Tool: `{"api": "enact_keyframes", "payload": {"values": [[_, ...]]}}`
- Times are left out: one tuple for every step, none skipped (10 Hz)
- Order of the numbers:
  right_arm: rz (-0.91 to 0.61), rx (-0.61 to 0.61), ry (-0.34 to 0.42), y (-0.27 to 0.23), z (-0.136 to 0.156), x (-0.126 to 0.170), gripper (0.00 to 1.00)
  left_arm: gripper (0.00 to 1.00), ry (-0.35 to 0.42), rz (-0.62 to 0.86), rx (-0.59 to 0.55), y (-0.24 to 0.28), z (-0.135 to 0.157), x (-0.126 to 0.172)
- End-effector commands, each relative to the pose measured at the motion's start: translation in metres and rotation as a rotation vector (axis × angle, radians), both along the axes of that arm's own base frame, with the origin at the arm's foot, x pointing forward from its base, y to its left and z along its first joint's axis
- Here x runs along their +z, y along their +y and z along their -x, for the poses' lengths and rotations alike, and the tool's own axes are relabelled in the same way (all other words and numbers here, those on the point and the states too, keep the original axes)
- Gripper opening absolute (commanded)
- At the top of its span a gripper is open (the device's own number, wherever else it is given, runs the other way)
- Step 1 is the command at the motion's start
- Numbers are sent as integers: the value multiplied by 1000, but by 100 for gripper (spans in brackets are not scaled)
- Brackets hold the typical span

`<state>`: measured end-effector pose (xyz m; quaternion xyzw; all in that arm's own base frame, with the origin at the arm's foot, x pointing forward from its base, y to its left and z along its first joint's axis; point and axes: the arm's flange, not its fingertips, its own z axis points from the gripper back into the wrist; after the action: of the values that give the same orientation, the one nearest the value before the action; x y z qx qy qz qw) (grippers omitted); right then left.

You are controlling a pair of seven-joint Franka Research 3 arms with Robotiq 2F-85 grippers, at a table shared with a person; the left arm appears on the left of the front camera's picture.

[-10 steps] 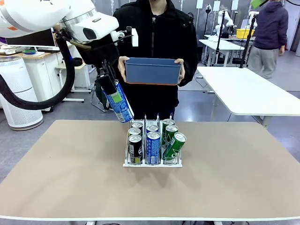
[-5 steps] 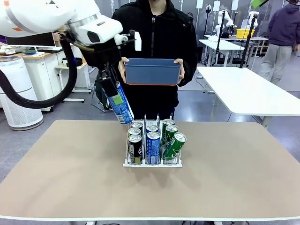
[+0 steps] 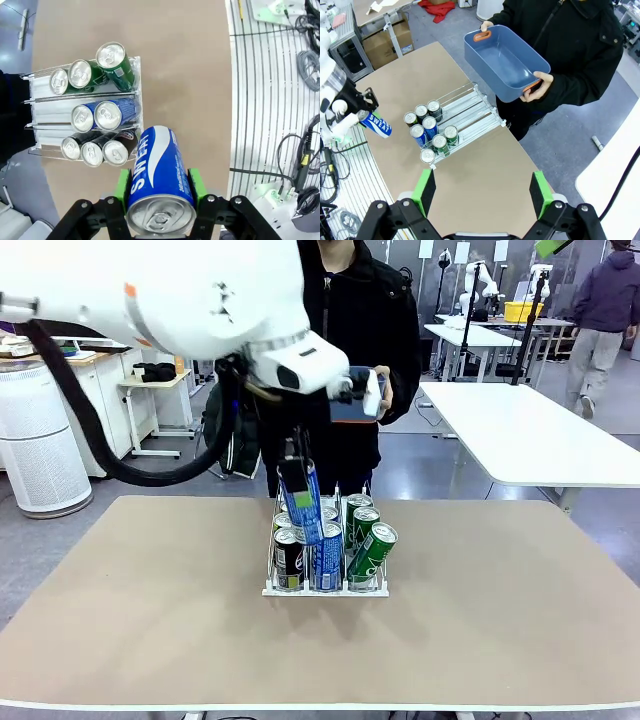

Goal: Fill the beverage cans into the dispenser.
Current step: Place the picked Ionic drink in the line of the Automatic Can Dispenser with the same cans.

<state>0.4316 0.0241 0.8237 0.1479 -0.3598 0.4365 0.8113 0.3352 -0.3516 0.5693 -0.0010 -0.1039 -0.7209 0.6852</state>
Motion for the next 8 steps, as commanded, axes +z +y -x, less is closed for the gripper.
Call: {"api": "enact_keyframes", "payload": {"values": [[2,-3,7,1,2,-2,100,58,-51,-63,-10,-15,-10,-5],[2,-3,7,1,2,-2,100,58,-63,-81,-34,-21,-11,-10],[2,-3,7,1,2,-2,100,58,-68,-69,-43,-31,-14,-17],[2,-3,7,1,2,-2,100,58,-90,-80,-33,-37,-19,-26],[2,-3,7,1,2,-2,100,58,-78,-67,-44,-40,-20,-32],[2,-3,7,1,2,-2,100,58,-66,-55,-43,-45,-21,-38],[2,-3,7,1,2,-2,100,58,-65,-47,-32,-49,-23,-44],[2,-3,7,1,2,-2,100,58,-76,-47,-37,-46,-25,-47]]}}
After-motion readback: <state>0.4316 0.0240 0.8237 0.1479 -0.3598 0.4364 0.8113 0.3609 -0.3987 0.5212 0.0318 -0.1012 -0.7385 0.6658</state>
